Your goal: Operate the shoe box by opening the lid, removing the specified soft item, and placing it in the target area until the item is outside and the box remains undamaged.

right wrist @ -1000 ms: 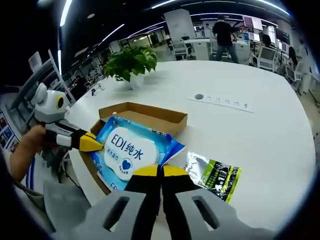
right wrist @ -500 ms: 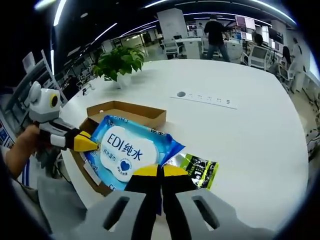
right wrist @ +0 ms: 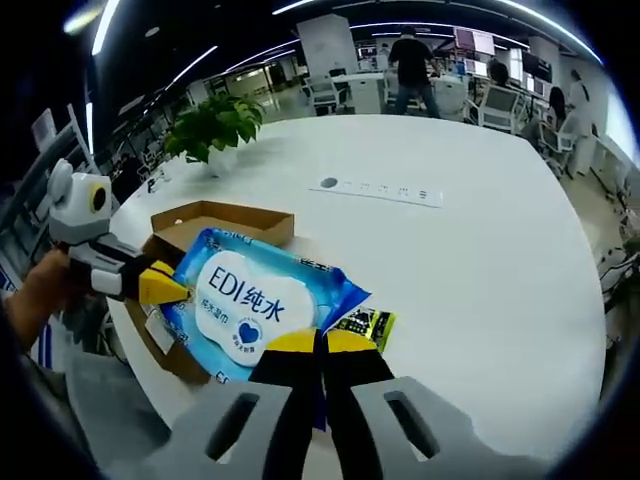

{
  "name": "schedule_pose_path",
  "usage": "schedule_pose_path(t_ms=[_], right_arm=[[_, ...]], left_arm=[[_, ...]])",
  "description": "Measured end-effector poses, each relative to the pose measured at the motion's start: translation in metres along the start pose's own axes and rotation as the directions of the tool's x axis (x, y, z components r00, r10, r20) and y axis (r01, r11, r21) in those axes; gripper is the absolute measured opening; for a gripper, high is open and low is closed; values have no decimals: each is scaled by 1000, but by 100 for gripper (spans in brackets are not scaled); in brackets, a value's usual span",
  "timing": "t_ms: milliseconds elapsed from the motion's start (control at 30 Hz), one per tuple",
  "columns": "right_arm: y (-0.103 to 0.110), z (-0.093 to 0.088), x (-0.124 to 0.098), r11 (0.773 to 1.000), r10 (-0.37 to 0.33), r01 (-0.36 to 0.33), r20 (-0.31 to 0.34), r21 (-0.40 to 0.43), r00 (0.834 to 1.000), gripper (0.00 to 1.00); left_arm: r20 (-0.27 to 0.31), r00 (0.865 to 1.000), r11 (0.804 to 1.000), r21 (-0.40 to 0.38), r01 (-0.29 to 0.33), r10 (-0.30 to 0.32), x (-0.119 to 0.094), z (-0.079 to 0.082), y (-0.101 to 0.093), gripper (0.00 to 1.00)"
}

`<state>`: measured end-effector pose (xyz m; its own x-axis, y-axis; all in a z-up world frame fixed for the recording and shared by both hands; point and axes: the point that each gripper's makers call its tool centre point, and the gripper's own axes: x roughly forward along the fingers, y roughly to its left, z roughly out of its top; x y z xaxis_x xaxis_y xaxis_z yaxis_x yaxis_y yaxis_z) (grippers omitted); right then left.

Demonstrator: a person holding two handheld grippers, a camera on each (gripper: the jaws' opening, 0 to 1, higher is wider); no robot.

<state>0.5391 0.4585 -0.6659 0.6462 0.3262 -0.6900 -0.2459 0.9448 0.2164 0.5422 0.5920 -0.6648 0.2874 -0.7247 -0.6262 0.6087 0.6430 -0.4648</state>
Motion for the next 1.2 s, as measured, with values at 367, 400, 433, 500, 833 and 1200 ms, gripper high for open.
schedule_pose_path(t_ms=[367, 400, 433, 500, 833, 1200], right_arm=[[-16, -14, 17, 1000, -27, 27, -29, 5, 999, 0], [-16, -16, 19, 1000, -28, 28, -32, 5, 999, 0], [-17, -18, 23, 1000, -30, 30, -40, 5, 999, 0], [-19, -21, 29, 999, -32, 32, -47, 2, 998, 0], [-26, -34, 53, 998, -56, 56, -79, -4, 995, 0], [-37, -48, 69, 996, -86, 87, -99, 11, 991, 0]], left_arm=[[-74, 997, 998, 65, -21, 26, 25, -7, 5, 0], [-87, 996, 997, 77, -29, 35, 27, -8, 7, 0], [-97, 995, 996, 85, -32, 40, 29, -8, 7, 0], [-112, 992, 993, 110, -44, 56, 31, -10, 10, 0], [-180, 976, 973, 214, -83, 122, 48, -16, 23, 0], [-229, 957, 942, 321, -96, 176, 64, -25, 29, 0]])
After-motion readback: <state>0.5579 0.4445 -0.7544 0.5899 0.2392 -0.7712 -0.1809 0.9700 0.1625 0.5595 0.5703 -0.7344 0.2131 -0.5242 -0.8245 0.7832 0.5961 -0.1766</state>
